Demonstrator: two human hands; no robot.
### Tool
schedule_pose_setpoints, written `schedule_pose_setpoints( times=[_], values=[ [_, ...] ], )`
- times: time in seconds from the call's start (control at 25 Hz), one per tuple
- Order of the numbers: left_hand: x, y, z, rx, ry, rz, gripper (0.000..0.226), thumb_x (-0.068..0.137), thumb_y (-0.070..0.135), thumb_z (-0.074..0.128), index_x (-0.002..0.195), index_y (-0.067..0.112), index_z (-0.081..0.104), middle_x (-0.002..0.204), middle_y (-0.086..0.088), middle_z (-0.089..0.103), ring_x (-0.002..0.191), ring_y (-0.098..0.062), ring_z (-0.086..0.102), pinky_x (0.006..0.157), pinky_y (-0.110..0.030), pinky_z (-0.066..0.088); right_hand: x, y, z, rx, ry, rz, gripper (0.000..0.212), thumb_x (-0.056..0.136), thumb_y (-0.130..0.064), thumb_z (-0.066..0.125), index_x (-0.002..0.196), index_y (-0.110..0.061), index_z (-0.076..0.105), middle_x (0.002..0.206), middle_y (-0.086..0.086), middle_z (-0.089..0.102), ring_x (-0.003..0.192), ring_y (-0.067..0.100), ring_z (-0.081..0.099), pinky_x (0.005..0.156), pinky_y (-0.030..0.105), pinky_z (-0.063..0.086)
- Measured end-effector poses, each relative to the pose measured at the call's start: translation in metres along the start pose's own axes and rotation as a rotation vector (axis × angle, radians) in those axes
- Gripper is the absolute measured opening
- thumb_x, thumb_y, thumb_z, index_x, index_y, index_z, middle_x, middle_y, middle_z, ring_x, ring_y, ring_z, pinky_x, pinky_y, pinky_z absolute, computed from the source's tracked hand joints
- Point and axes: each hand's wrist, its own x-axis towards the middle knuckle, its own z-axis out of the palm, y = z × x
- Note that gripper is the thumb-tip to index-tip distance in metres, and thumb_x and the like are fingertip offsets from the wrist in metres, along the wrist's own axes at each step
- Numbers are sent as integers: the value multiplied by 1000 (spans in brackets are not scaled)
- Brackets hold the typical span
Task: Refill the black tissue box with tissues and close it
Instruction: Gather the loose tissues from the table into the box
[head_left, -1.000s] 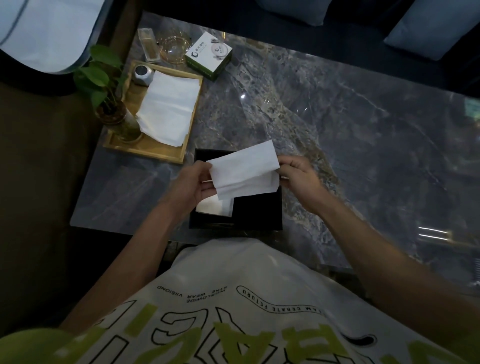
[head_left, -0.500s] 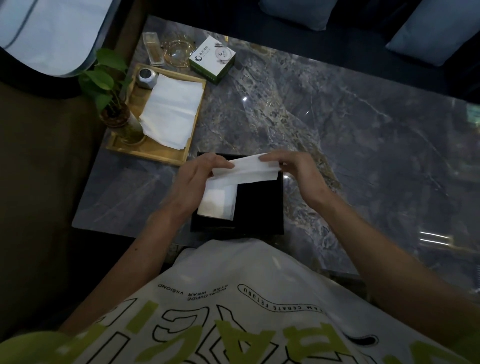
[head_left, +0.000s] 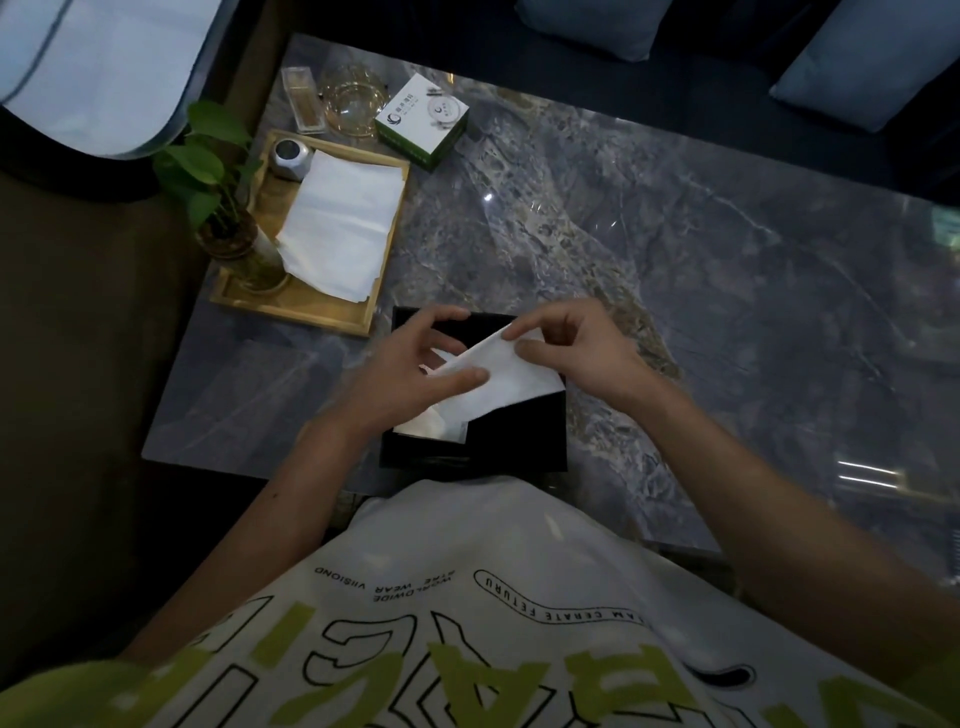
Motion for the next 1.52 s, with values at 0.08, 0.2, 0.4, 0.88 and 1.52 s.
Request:
schedule_pose_setpoints(
  times=[0.08, 0.2, 0.4, 0.88, 1.52],
  values=[
    [0, -3, 2, 77, -87, 21, 33, 80, 37, 75, 111, 28, 67, 97, 4, 72, 88, -7, 68, 75, -27, 53, 3, -3, 4, -8, -56, 8, 24, 84, 0, 66, 88, -22, 75, 68, -5, 67, 63, 11, 57, 58, 26, 43],
    [-4, -5, 4, 38, -79, 17, 14, 91, 24, 66, 99, 16, 72, 90, -6, 73, 80, -14, 68, 68, -28, 50, 4, 0, 9, 61, -83, 28, 32, 84, 1, 69, 110, -16, 66, 89, -10, 73, 80, 6, 69, 70, 21, 54],
    [-15, -17, 3, -162, 74, -140, 14, 92, 16, 64, 102, 8, 69, 93, -7, 74, 81, -13, 69, 67, -25, 53, 4, 19, 19, 95, -150, 328, 30, 83, -12, 76, 111, -16, 65, 101, 2, 73, 91, 15, 70, 72, 30, 59],
    [-21, -50, 20, 276, 242, -354, 28, 86, 16, 64, 113, 9, 61, 108, -4, 67, 86, -13, 58, 71, -22, 39, 17, 51, 74, -55, 87, 484, 15, 88, -6, 66, 98, -15, 60, 98, 9, 70, 88, 19, 70, 63, 26, 60],
    [-10, -68, 40, 381, 14, -434, 44, 89, 10, 55, 130, -1, 42, 140, -20, 35, 121, -33, 45, 91, -28, 34, 54, 34, 107, -600, -57, 424, 27, 86, 1, 50, 111, -6, 42, 86, 7, 50, 70, 19, 52, 48, 24, 35]
  ],
)
